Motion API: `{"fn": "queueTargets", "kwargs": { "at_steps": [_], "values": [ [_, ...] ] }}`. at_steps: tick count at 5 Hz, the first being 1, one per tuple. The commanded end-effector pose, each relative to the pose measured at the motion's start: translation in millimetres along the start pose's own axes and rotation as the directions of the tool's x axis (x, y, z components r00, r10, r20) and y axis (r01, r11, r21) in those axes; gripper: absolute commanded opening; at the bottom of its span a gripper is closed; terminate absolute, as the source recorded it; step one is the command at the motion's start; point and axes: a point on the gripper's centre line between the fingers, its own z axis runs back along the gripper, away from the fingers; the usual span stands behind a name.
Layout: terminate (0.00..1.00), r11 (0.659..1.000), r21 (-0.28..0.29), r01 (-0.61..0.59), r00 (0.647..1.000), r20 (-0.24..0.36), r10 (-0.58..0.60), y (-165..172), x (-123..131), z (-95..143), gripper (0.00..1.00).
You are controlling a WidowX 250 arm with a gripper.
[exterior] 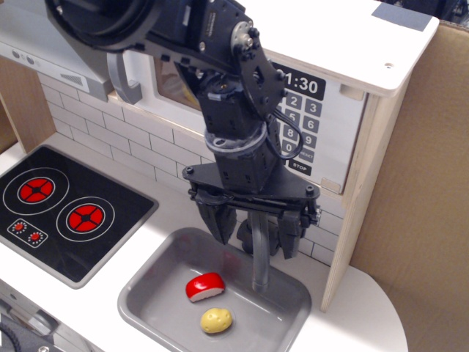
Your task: Open microwave
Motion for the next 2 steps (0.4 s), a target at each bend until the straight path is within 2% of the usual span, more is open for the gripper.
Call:
{"fn": "queueTargets", "kwargs": {
  "at_steps": [1,2],
  "values": [
    [0.0,1.0,0.0,0.0,1.0,0.0,0.0,0,0,0,1.0],
    [0.0,1.0,-0.01,0.003,0.998,0.066,-0.002,37,22,13,1.0]
  ]
}}
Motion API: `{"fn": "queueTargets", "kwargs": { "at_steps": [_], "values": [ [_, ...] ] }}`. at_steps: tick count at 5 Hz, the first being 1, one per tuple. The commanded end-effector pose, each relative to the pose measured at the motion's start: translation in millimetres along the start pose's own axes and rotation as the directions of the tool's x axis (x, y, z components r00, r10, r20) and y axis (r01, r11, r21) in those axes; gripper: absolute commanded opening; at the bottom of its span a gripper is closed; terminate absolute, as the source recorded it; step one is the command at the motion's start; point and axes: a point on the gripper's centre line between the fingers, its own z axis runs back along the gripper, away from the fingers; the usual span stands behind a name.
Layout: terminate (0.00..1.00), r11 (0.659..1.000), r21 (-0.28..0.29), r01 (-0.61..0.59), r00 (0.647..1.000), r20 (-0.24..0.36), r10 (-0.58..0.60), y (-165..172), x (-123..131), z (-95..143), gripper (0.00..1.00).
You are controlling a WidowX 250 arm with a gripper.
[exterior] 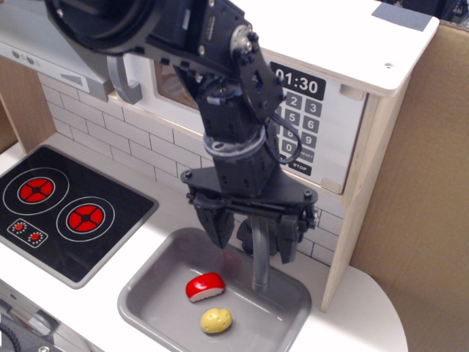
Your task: Open microwave
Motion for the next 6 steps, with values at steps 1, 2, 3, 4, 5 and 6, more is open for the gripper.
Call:
{"fn": "queueTargets", "kwargs": {
  "at_steps": [1,2,3,4,5,6],
  "values": [
    [0.0,1.0,-0.018,0.012,0.994,0.106,-0.01,70,42,32,1.0],
    [0.0,0.999,-0.042,0.017,0.99,0.144,-0.011,101,64,47,1.0],
    [0.0,1.0,0.011,0.021,0.977,0.214,-0.023,121,83,57,1.0],
    [0.0,0.999,0.037,-0.025,0.966,0.258,0.015,142,101,63,1.0],
    [0.0,0.997,0.064,-0.035,0.955,0.297,0.015,154,113,65,1.0],
    [0.0,0.994,0.075,-0.074,0.954,0.297,0.049,163,116,73,1.0]
  ]
}}
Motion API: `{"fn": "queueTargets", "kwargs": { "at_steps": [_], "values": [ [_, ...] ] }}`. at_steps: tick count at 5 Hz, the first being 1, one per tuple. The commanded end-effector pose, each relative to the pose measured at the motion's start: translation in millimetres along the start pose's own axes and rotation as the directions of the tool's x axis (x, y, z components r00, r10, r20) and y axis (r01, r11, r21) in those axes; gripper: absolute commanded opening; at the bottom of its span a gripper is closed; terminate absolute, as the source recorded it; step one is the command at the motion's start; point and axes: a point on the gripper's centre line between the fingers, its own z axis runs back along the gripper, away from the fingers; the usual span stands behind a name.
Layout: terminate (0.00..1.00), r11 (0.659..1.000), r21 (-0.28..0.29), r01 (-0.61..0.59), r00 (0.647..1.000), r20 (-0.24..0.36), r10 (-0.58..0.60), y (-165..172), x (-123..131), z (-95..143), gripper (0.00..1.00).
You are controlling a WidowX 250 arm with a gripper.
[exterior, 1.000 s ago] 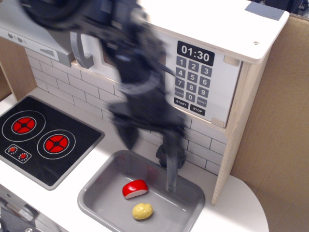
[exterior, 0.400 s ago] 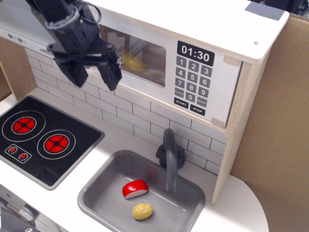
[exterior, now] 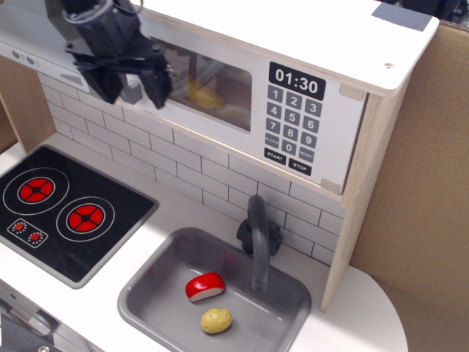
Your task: Open microwave
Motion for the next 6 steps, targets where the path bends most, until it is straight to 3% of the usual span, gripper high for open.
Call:
{"fn": "queueTargets", "kwargs": {
  "at_steps": [1,3,4,5,6],
  "values": [
    [0.0,0.998,0.054,-0.043,0.998,0.045,0.041,21,17,27,1.0],
    [0.0,0.985,0.117,-0.126,0.989,0.085,0.117,35,29,31,1.0],
    [0.0,0.988,0.124,-0.095,0.994,0.069,0.087,37,31,23,1.0],
    [0.0,0.994,0.103,0.026,0.997,0.069,-0.033,34,28,15,0.0],
    [0.0,0.985,0.06,0.164,0.982,0.082,-0.169,35,25,14,0.0]
  ]
}}
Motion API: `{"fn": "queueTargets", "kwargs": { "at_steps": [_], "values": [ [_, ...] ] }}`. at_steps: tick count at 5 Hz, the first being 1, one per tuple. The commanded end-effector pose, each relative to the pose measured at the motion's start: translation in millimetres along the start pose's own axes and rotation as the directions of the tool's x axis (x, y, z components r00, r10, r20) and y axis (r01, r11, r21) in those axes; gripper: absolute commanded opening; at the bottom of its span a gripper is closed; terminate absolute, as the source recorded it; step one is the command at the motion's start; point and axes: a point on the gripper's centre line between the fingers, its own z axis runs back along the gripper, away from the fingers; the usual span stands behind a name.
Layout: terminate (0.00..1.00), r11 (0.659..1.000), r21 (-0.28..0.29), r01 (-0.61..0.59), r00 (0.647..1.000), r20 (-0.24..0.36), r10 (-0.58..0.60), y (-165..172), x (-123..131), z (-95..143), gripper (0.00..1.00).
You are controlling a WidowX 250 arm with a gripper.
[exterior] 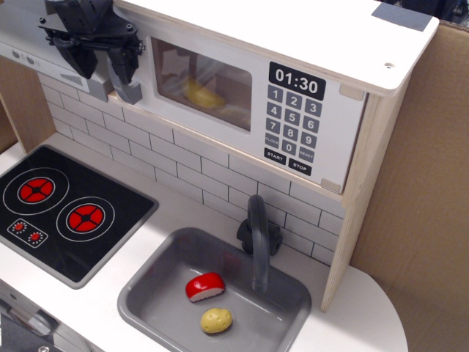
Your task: Open microwave
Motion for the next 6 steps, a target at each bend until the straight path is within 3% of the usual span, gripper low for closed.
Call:
{"fn": "queueTargets", "kwargs": {
  "at_steps": [1,3,4,5,6],
  "values": [
    [0.0,0.973,-0.061,0.222,0.972,0.085,-0.217,3,-2,13,0.0],
    [0.0,0.957,-0.068,0.281,0.958,0.072,-0.276,1,-34,23,0.0],
    [0.0,0.959,-0.045,0.281,0.959,-0.014,-0.282,-3,-60,30,0.0],
    [0.0,0.971,-0.109,0.212,0.938,-0.255,-0.233,-5,-85,44,1.0],
    [0.0,0.982,-0.099,0.162,0.925,-0.331,-0.186,5,-108,50,1.0]
  ]
}}
